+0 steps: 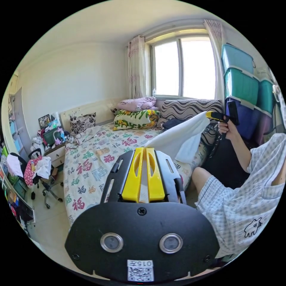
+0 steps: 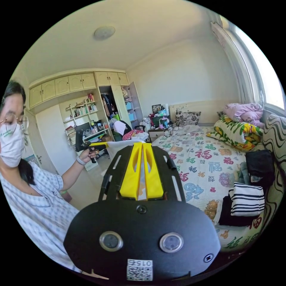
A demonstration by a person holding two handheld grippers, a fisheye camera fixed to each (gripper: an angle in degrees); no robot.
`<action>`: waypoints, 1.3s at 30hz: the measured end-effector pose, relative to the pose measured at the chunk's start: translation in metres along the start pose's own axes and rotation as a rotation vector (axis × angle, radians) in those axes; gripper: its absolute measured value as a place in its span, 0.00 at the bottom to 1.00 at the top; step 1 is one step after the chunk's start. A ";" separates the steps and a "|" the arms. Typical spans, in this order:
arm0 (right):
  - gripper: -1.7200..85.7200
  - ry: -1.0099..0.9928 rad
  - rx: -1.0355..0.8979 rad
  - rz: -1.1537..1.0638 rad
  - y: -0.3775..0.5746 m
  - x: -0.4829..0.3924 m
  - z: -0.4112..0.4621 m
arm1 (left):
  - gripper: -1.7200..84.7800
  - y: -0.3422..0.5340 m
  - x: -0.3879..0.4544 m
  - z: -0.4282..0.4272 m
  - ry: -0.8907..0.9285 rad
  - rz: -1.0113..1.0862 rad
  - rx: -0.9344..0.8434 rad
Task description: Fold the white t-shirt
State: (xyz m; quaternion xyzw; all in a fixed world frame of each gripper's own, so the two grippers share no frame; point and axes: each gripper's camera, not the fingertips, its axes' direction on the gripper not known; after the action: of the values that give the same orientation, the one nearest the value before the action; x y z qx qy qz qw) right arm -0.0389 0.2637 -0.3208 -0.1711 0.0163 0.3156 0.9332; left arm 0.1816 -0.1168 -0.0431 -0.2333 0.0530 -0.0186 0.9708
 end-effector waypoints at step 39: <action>0.09 0.003 -1.099 -0.237 -0.040 0.094 0.380 | 0.14 -0.005 -0.088 0.308 -0.186 -0.496 -0.627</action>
State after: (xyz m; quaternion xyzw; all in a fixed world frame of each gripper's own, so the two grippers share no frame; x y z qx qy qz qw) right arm 0.0311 0.4140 0.0363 -0.6332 -0.1683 0.1706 0.7359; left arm 0.1287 0.0228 0.2398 -0.5244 -0.0899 -0.2138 0.8193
